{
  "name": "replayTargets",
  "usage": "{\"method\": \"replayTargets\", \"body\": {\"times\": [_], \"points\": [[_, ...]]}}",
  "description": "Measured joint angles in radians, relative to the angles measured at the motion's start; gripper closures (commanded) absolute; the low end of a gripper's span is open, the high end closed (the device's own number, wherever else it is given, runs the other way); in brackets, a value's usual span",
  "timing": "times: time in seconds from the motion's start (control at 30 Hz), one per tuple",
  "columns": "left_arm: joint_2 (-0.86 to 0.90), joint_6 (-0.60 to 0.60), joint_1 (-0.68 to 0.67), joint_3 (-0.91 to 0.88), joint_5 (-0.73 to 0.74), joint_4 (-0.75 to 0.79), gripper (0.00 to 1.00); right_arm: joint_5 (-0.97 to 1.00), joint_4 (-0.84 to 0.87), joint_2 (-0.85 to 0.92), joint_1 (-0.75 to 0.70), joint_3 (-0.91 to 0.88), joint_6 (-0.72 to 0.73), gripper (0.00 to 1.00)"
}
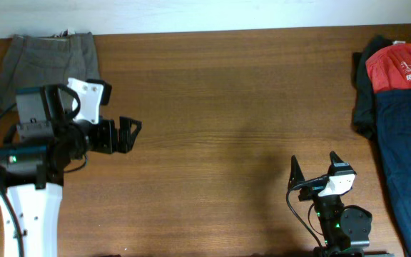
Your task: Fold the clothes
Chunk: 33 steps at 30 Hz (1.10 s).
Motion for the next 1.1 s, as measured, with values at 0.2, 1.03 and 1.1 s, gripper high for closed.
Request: {"method": "replayTargets", "body": {"times": [0.2, 1.03, 1.1], "points": [[-0.231, -0.009, -0.061, -0.274, -0.047, 0.246, 0.01, 0.001, 0.0, 0.0, 0.0, 0.0, 0.0, 0.01], [-1.028, -0.189, -0.095, -1.274, -0.161, 0.919, 0.01, 0.007, -0.001, -0.002, 0.0, 0.0, 0.0, 0.01], [-1.079, -0.192, -0.095, -1.289, -0.165, 0.926, 0.01, 0.007, -0.001, -0.002, 0.0, 0.0, 0.001, 0.01]]}}
